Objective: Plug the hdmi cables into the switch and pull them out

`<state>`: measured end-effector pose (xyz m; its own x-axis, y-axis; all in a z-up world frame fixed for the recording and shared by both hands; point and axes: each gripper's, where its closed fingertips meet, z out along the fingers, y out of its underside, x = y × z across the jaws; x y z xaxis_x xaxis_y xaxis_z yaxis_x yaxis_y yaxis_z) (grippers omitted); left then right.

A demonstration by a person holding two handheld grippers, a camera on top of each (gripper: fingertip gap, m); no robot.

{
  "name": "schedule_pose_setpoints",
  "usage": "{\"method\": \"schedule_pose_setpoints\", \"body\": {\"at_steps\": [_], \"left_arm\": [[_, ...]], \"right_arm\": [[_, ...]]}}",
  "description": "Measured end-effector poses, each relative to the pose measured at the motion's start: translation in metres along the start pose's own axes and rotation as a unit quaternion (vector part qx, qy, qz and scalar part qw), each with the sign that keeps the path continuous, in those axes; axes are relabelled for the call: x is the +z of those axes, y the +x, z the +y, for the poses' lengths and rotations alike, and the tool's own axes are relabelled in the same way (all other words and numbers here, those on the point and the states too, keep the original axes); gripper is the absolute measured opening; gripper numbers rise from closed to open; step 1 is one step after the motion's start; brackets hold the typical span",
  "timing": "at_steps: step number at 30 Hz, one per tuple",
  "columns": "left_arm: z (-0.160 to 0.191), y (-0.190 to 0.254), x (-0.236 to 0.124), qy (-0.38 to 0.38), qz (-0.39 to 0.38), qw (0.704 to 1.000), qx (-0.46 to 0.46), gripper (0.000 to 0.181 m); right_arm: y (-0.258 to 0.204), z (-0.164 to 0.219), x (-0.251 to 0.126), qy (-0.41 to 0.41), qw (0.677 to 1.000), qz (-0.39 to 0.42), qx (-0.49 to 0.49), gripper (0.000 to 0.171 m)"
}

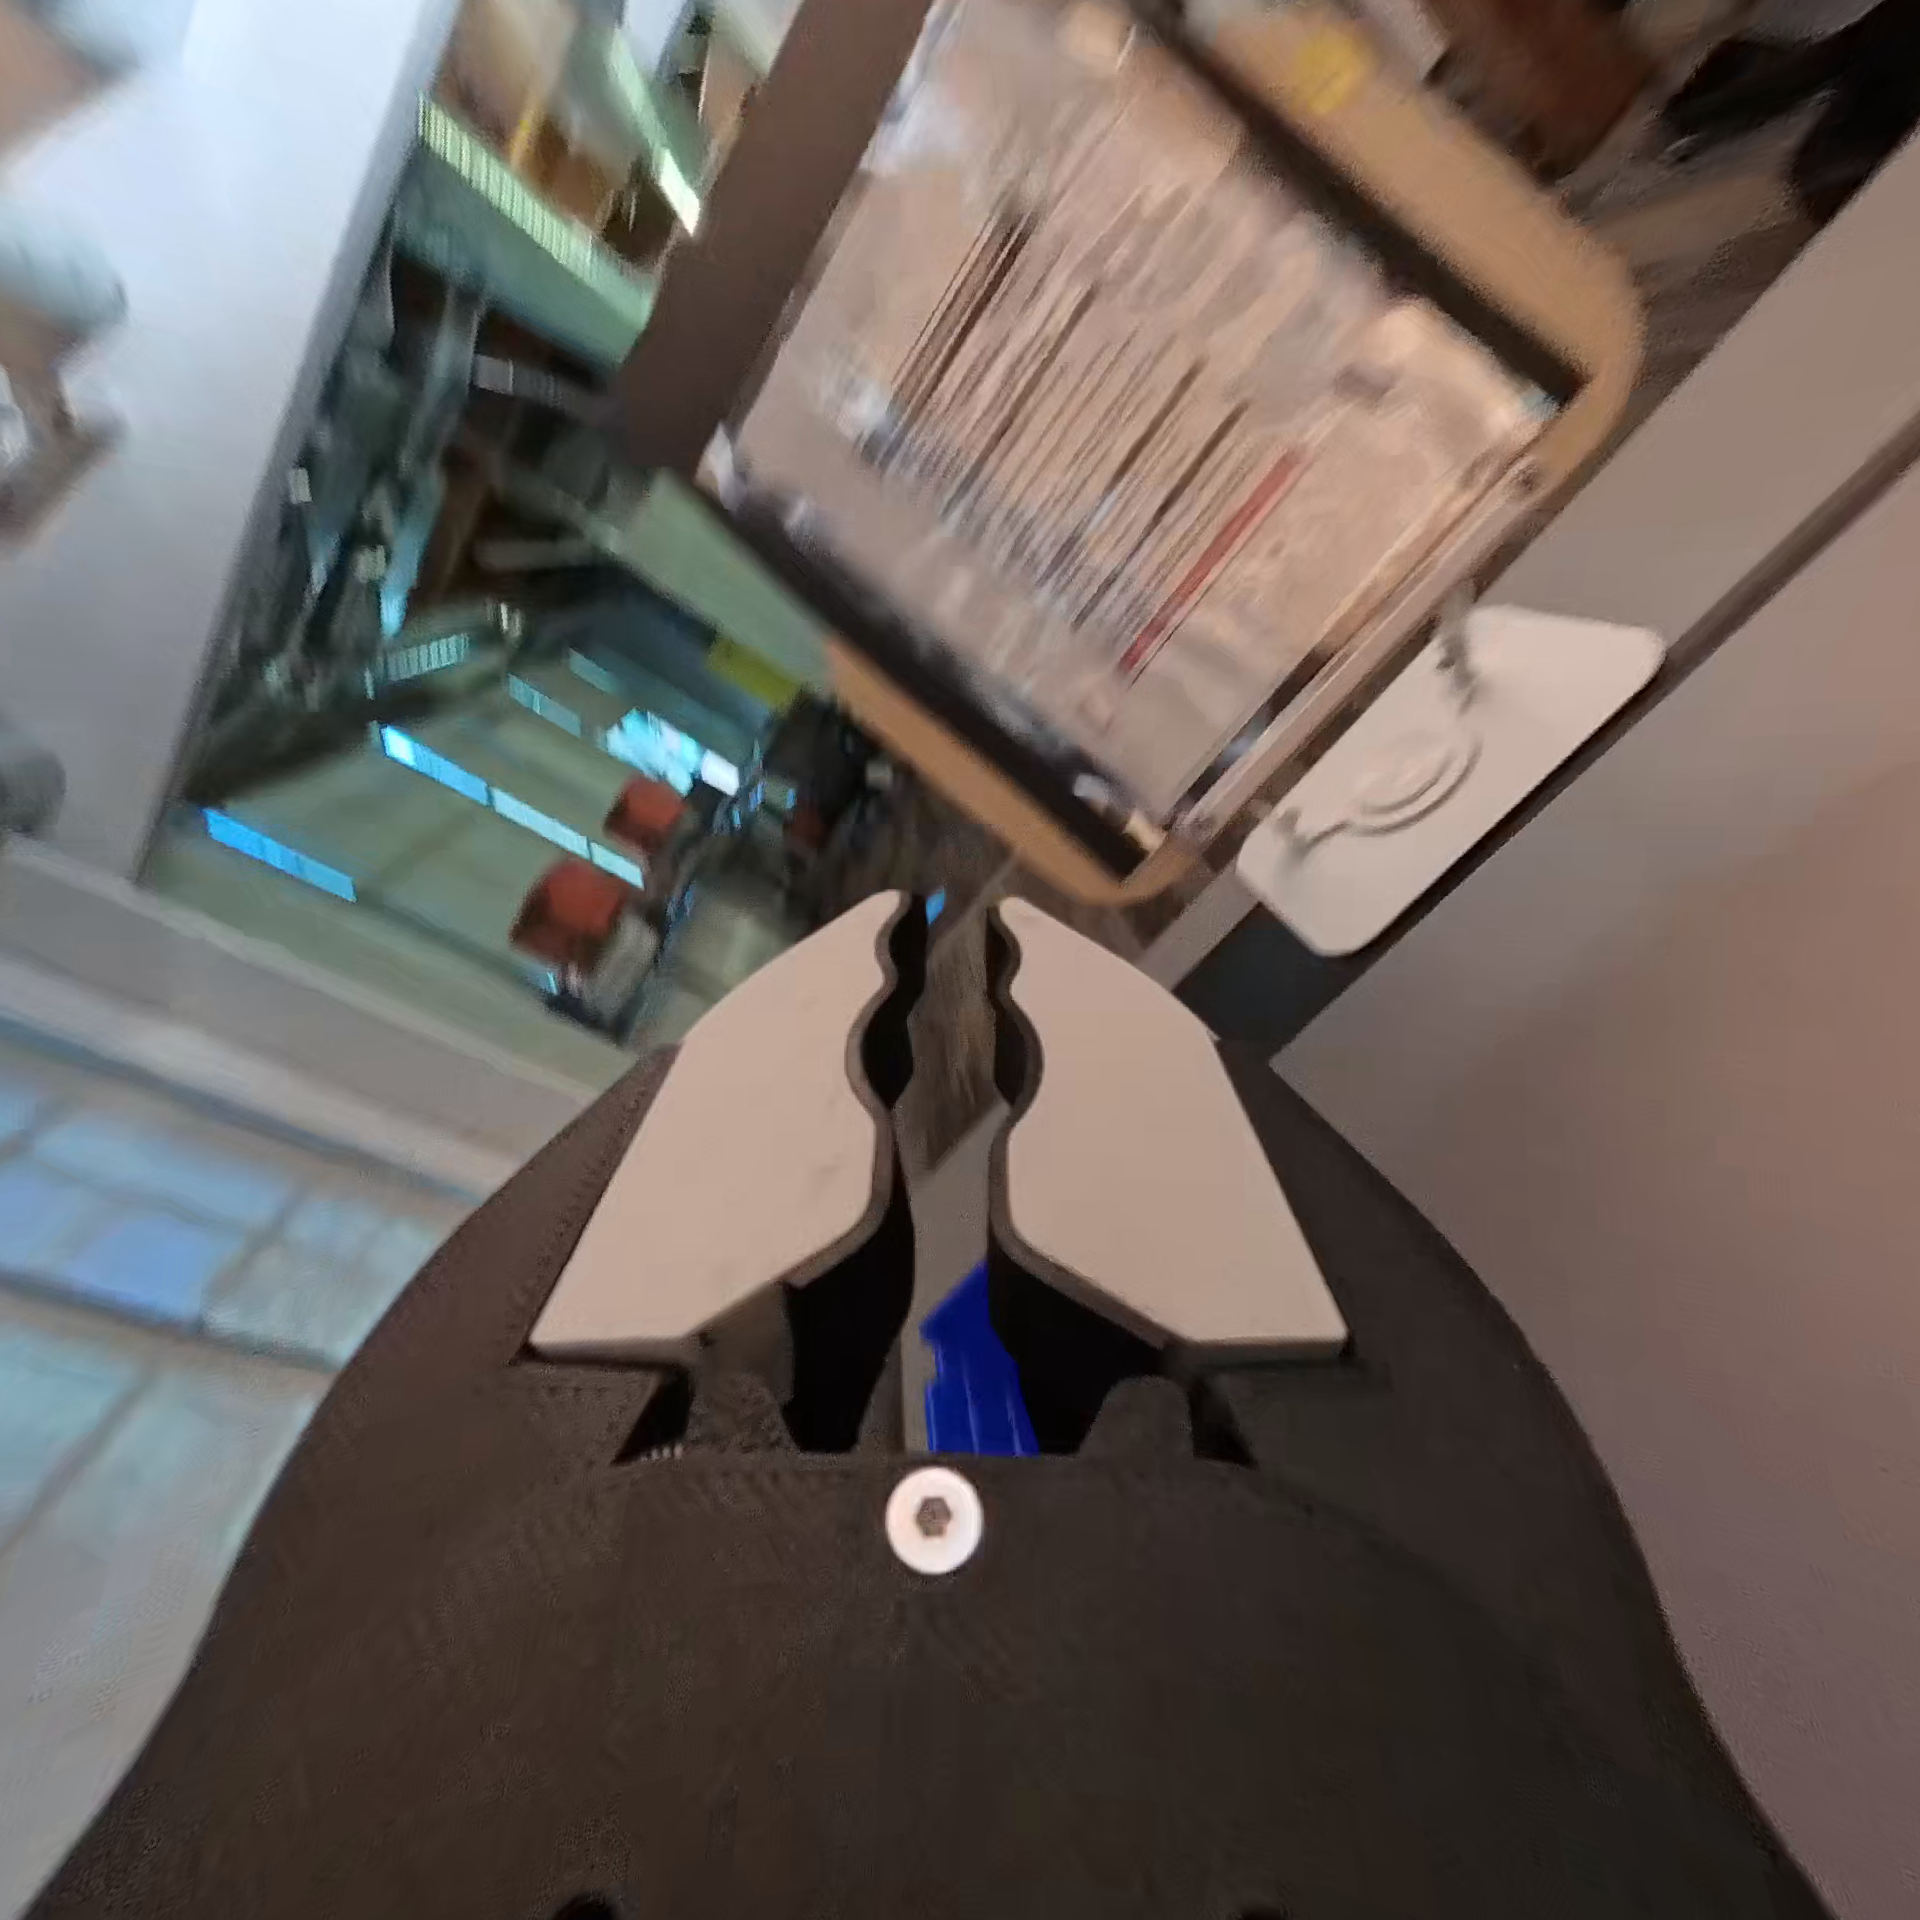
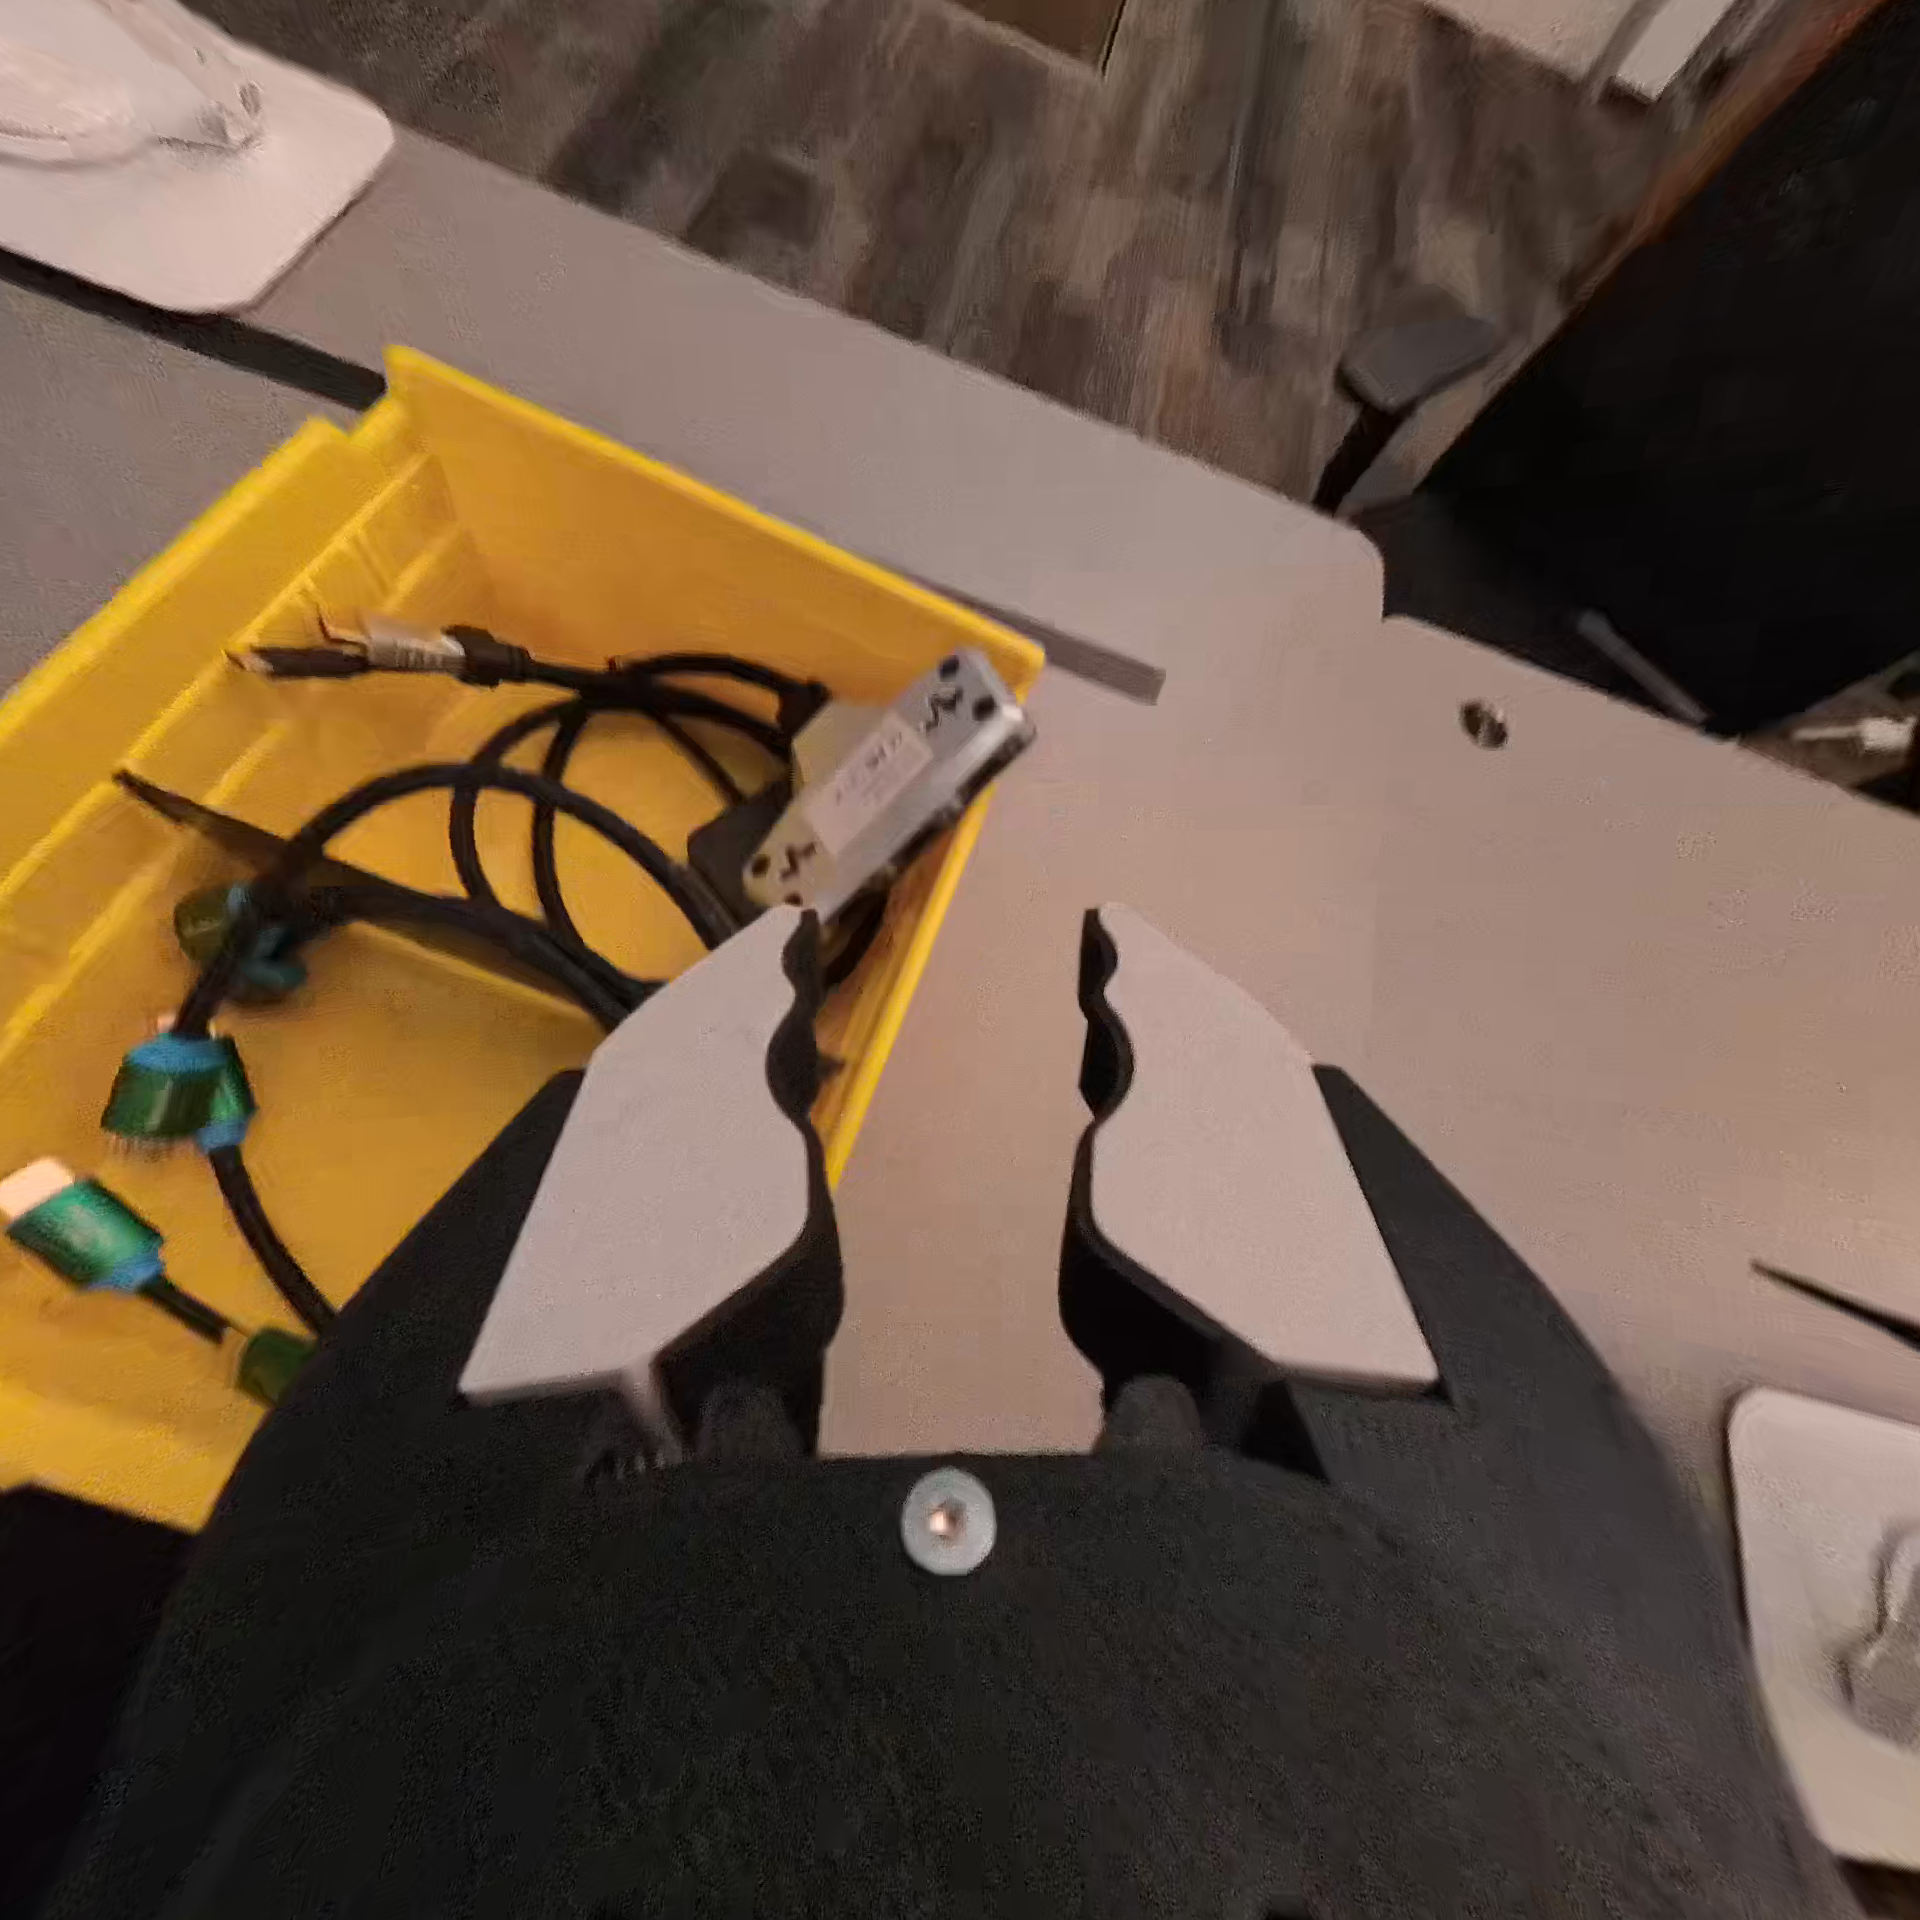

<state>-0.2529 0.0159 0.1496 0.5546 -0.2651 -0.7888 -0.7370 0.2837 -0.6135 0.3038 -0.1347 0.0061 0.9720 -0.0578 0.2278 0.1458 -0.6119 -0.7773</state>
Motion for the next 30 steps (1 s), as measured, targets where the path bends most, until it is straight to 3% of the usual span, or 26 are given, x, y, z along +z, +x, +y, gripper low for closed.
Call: {"method": "schedule_pose_setpoints", "body": {"at_steps": [3, 5, 8, 12, 14, 17, 22, 25, 27, 30], "left_arm": [[0.064, -0.037, -0.01, -0.08, 0.014, 0.988, -0.128, 0.019], [0.113, -0.054, -0.019, -0.14, 0.018, 0.966, -0.215, 0.029], [0.198, -0.061, -0.036, -0.265, 0.015, 0.911, -0.316, 0.047], [0.284, -0.053, -0.055, -0.388, 0.017, 0.84, -0.38, 0.057], [0.301, -0.036, -0.052, -0.407, 0.059, 0.81, -0.418, 0.062], [0.314, -0.006, -0.044, -0.439, 0.125, 0.763, -0.458, 0.067], [0.338, 0.041, -0.046, -0.515, 0.201, 0.688, -0.47, 0.038], [0.347, 0.055, -0.051, -0.542, 0.226, 0.67, -0.455, 0.021], [0.35, 0.059, -0.055, -0.559, 0.239, 0.676, -0.417, 0.005], [0.339, 0.069, -0.056, -0.57, 0.277, 0.692, -0.346, 0.006]], "right_arm": [[0.002, 0.047, -0.002, -0.081, 0.996, -0.039, 0.021, 0.049], [-0.013, 0.059, 0.002, -0.088, 0.989, -0.111, 0.038, 0.049], [-0.023, 0.052, 0.009, -0.08, 0.98, -0.164, 0.084, 0.043], [-0.025, 0.066, 0.024, -0.153, 0.969, -0.156, 0.117, 0.039], [-0.031, 0.08, 0.029, -0.202, 0.958, -0.16, 0.126, 0.039], [-0.037, 0.085, 0.035, -0.231, 0.943, -0.172, 0.164, 0.023], [-0.038, 0.09, 0.043, -0.254, 0.934, -0.167, 0.187, 0.016], [-0.037, 0.093, 0.046, -0.264, 0.934, -0.161, 0.181, 0.015], [-0.04, 0.093, 0.046, -0.266, 0.934, -0.168, 0.168, 0.016], [-0.057, 0.086, 0.045, -0.262, 0.926, -0.213, 0.167, 0.018]]}}
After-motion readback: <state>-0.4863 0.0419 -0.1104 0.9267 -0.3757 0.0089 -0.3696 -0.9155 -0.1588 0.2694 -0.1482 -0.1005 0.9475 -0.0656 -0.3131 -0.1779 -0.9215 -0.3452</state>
